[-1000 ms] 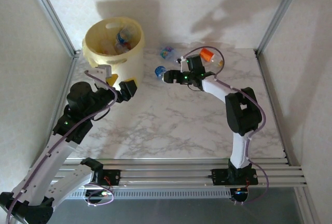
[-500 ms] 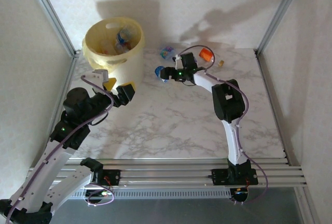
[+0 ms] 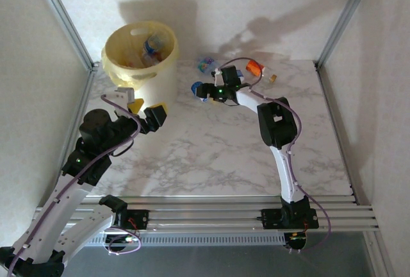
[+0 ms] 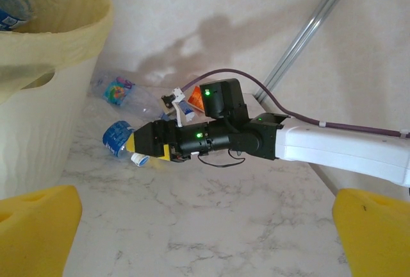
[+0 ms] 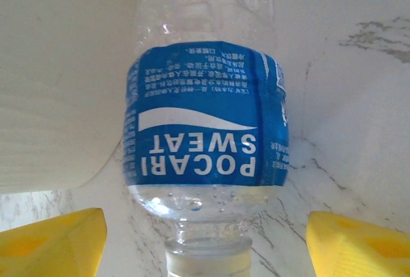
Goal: Throw the plastic bottles in the bin
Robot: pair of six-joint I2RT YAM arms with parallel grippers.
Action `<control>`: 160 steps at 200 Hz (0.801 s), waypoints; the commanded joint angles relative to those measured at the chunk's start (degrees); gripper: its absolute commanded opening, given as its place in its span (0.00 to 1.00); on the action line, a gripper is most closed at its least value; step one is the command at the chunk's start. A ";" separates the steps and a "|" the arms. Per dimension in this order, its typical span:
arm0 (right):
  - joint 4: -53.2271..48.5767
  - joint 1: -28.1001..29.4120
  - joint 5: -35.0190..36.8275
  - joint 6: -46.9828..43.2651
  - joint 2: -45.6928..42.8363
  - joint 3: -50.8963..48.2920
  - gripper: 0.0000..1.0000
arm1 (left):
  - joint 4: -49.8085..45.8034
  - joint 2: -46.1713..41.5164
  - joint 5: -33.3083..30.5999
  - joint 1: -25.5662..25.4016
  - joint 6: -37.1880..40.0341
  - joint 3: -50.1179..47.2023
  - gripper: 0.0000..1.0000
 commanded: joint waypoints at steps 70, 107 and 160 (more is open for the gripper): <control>0.80 1.24 -2.11 1.94 3.03 2.47 0.68 | -0.80 0.37 -0.79 -0.42 -0.79 0.90 1.00; 0.58 1.45 -1.90 2.12 3.21 2.63 0.60 | -0.88 0.59 -0.96 -0.39 -0.79 1.09 1.00; 0.55 1.55 -1.70 2.82 1.41 1.07 0.44 | -1.09 0.61 -1.42 -0.39 -1.01 1.10 1.00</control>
